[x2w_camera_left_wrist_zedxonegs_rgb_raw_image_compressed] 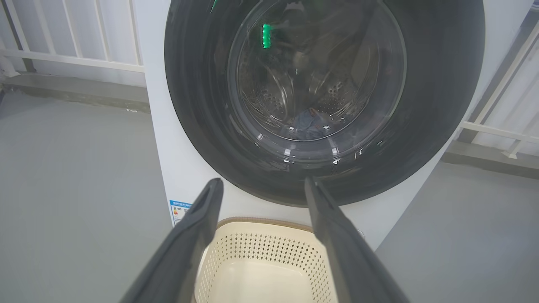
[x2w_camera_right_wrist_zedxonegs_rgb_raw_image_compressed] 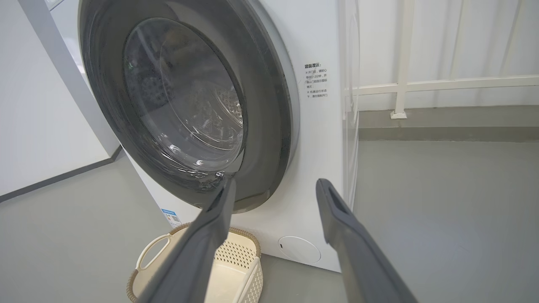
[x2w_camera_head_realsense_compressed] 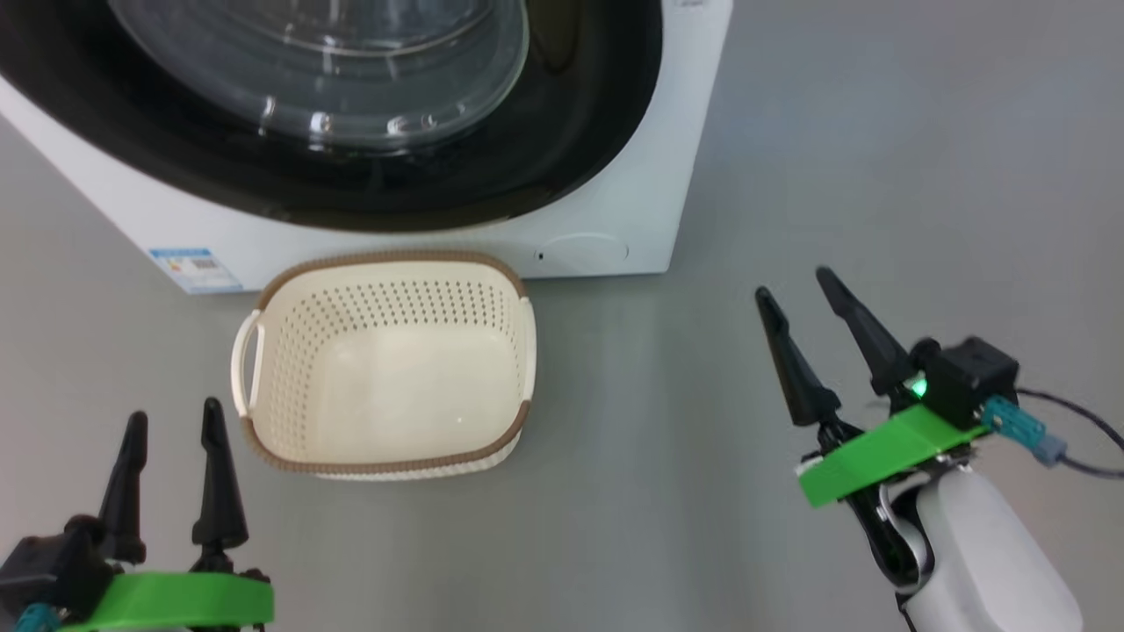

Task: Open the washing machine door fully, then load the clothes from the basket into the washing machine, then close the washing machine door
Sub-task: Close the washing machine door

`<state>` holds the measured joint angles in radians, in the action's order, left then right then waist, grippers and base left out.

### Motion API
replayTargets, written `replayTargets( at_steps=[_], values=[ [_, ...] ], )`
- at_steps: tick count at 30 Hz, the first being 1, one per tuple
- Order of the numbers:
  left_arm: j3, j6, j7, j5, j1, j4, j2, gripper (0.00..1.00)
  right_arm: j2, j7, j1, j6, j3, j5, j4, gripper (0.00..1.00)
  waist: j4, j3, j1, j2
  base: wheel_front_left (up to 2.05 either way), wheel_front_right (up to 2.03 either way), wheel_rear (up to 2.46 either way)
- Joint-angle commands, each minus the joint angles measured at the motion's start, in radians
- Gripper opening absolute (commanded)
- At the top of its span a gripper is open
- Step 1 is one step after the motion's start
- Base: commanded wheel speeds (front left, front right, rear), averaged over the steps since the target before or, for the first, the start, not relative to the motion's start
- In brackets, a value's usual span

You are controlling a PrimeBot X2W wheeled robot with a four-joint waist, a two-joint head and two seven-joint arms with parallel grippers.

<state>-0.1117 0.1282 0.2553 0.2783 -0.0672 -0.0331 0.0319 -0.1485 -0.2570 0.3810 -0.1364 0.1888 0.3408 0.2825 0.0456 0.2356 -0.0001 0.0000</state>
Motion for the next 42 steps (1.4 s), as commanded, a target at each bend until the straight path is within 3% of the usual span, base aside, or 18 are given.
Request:
replayTargets(
  at_steps=[1, 25, 42],
  values=[
    [-0.038, 0.002, 0.006, -0.005, 0.002, 0.022, 0.018, 1.00, 0.012, -0.005, -0.024, 0.006, 0.007, -0.014, -0.033, 1.00, -0.027, -0.038, 0.0001, 0.0000, 0.00, 0.00, 0.00],
    [-0.072, 0.002, 0.006, -0.038, 0.114, 0.027, 0.018, 1.00, 0.070, -0.005, -0.291, 0.006, -0.156, -0.070, -0.114, 1.00, -0.070, -0.179, 0.0001, 0.0000, 0.00, 0.00, 0.00],
    [-0.069, 0.002, 0.006, -0.078, 0.192, 0.030, 0.018, 1.00, 0.093, -0.005, -0.358, 0.006, -0.182, -0.105, -0.137, 1.00, -0.084, -0.227, 0.0001, 0.0000, 0.00, 0.00, 0.00]
  ],
)
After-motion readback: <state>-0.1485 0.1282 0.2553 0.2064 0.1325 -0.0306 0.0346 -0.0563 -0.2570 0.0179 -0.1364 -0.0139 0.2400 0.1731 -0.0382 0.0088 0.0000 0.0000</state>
